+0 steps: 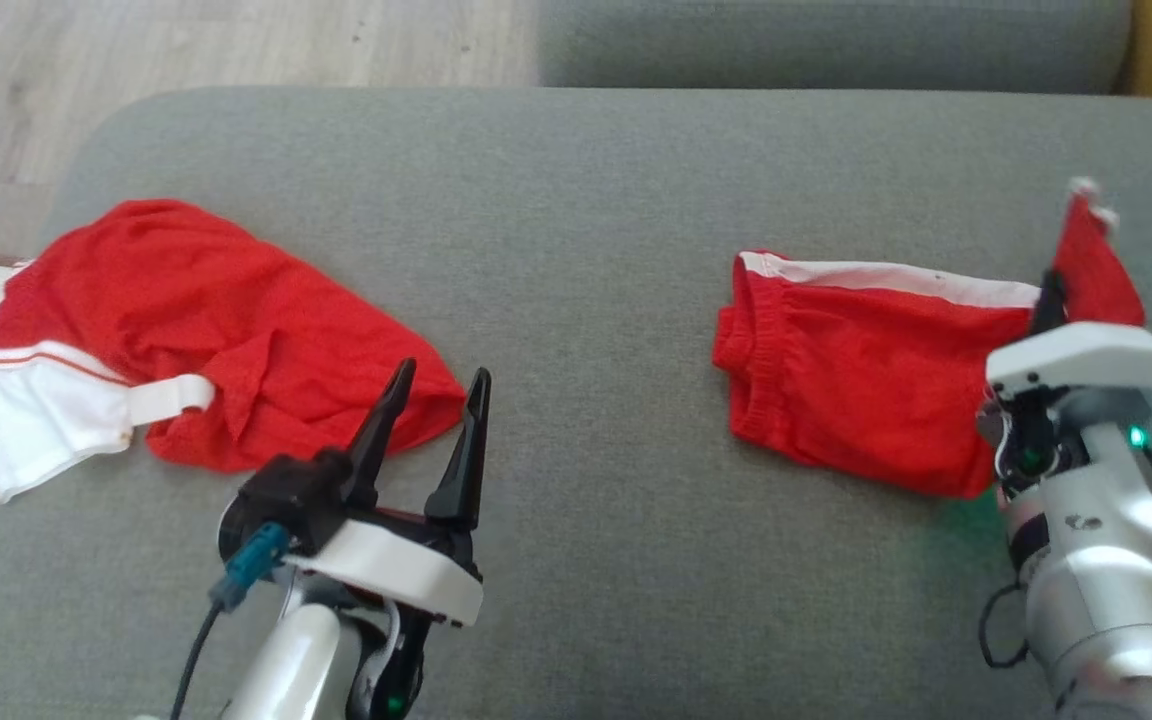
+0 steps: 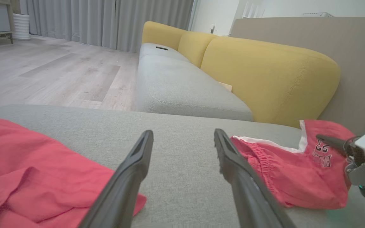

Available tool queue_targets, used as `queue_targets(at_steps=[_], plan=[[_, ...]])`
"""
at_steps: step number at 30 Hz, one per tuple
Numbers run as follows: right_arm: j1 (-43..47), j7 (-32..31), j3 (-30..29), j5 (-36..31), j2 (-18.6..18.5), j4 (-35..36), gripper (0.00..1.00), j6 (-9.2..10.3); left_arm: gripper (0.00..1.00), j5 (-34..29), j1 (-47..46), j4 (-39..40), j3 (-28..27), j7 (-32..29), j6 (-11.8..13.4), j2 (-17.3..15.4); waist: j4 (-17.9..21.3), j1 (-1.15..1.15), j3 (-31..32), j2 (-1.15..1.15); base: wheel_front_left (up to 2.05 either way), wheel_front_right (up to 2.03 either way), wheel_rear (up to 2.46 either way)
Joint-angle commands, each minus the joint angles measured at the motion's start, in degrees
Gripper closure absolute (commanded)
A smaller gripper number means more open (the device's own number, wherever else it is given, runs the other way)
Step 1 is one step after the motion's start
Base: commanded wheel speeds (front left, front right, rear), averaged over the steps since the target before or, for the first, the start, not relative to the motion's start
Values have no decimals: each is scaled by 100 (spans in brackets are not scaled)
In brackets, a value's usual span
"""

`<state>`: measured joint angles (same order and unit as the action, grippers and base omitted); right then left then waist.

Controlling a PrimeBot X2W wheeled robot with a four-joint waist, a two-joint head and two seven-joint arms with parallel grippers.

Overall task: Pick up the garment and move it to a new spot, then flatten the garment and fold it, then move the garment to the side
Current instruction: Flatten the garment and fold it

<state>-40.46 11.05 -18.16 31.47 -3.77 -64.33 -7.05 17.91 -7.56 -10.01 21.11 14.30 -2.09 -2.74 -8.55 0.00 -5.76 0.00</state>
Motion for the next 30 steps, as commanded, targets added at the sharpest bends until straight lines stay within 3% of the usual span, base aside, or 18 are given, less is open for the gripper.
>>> queue_targets(at_steps=[1, 6, 11, 22, 28, 30], plan=[[-93, -122, 460, 248, 82, 372, 100, -44, 0, -64, -134, 154, -249, 70, -26, -14, -95, 0, 62, 0, 0, 0, 0], [350, -282, 1730, 1350, 87, 1005, 100, -44, 0, -62, -86, 145, -288, 70, -36, -14, -255, 0, 150, 0, 0, 0, 0], [757, -214, 2644, 1987, 88, 1391, 100, -44, 0, -60, -19, 150, -280, 70, -25, -14, -366, 0, 202, 0, 0, 0, 0], [1101, -34, 3751, 2697, 89, 1571, 100, -44, 0, -90, 79, 131, -300, 70, -26, -14, -455, 0, 281, 0, 0, 0, 0], [1067, 18, 4235, 2695, 89, 1276, 100, -44, 0, -75, 131, 159, -305, 70, 1, -14, -387, 0, 272, 0, 0, 0, 0], [999, 98, 4384, 2518, 89, 1158, 0, -44, 0, -79, 142, 161, -313, 70, 2, -14, -347, 0, 267, 0, 0, 0, 0]])
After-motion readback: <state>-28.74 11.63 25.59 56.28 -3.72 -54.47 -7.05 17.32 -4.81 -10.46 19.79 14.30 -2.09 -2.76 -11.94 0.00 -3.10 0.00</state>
